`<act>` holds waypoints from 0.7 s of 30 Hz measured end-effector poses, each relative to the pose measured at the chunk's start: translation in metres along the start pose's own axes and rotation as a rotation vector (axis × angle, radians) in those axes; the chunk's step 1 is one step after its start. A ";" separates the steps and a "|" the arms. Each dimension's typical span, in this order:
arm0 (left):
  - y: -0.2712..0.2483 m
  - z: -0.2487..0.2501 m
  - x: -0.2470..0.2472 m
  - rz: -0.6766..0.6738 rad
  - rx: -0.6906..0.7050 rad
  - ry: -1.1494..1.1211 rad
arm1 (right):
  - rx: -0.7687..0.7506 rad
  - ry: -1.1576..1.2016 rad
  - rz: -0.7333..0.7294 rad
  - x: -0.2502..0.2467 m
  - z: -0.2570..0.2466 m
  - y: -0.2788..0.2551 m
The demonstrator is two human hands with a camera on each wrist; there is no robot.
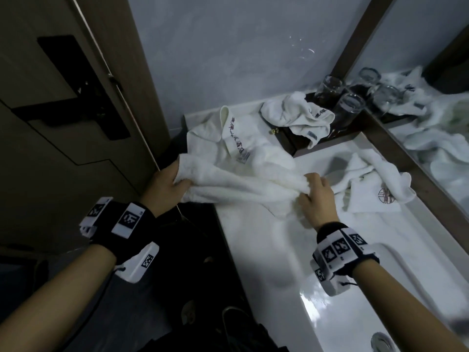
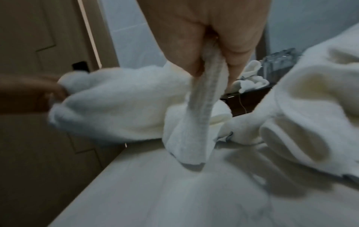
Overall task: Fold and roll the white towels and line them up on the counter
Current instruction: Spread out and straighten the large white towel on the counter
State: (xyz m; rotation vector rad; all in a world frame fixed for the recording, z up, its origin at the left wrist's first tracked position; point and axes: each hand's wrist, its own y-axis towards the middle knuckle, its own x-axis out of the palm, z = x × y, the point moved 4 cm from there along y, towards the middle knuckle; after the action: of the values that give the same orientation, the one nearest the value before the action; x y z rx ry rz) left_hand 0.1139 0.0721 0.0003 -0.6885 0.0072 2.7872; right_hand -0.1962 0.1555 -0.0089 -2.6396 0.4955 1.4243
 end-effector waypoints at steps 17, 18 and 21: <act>0.000 -0.046 0.014 -0.044 -0.250 -0.289 | 0.173 -0.242 -0.286 0.016 0.006 -0.022; 0.003 -0.041 0.016 -0.009 -0.261 -0.378 | 0.146 -0.155 -0.269 0.019 -0.003 -0.018; 0.012 -0.033 0.027 0.030 -0.364 -0.516 | 0.169 0.057 -0.315 0.038 -0.028 -0.001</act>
State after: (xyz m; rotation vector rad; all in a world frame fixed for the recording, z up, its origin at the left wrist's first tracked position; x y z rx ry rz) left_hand 0.1031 0.0650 -0.0419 -0.0172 -0.6029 2.9361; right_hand -0.1544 0.1409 -0.0246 -2.4926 0.1831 1.1629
